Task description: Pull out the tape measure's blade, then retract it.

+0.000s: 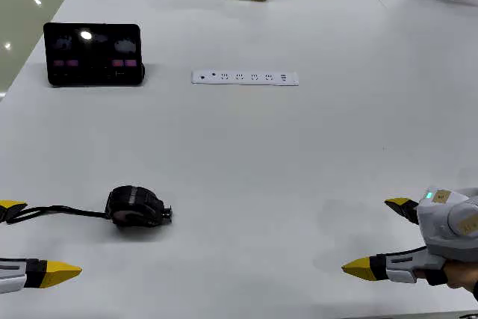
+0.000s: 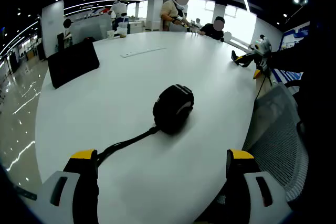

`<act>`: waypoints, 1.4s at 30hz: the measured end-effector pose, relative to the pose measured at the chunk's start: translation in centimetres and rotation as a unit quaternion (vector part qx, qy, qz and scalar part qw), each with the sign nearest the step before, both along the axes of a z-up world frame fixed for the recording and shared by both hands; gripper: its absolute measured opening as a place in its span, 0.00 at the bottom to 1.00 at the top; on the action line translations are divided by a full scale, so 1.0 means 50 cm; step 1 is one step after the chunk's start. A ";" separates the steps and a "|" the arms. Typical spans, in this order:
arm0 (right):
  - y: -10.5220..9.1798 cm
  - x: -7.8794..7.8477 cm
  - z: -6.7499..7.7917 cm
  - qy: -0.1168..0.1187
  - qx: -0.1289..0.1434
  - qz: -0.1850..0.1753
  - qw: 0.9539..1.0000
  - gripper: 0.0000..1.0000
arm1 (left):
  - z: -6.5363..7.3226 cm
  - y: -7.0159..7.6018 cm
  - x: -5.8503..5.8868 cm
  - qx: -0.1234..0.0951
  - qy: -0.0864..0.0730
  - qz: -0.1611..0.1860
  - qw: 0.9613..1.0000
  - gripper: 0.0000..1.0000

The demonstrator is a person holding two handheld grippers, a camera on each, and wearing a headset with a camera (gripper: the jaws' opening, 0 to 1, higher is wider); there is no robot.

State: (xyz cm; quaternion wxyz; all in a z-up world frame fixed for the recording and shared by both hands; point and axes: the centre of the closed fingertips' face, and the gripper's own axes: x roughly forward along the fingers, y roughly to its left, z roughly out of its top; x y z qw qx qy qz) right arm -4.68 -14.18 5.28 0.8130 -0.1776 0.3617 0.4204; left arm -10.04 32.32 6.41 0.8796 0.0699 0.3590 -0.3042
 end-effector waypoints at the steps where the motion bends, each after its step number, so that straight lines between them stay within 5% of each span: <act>1: 0.000 0.000 0.000 0.000 -0.001 0.000 1.000 0.99 | 0.000 0.000 0.001 0.000 0.000 -0.001 1.000 0.99; 16: 0.006 0.003 0.004 -0.006 -0.004 -0.001 1.000 0.99 | 0.001 -0.001 -0.003 0.001 0.002 -0.015 1.000 0.99; 22: 0.006 0.013 0.006 -0.010 -0.004 -0.001 1.000 0.99 | 0.005 -0.014 -0.006 0.011 -0.016 -0.046 0.999 0.99; 29: 0.021 0.026 0.003 -0.024 -0.004 0.018 1.000 0.99 | -0.009 -0.029 -0.015 0.018 -0.002 -0.075 0.997 0.99; 42: 0.078 0.020 -0.007 -0.005 -0.003 0.060 0.998 0.99 | -0.012 -0.037 0.009 0.041 0.016 -0.096 0.994 0.96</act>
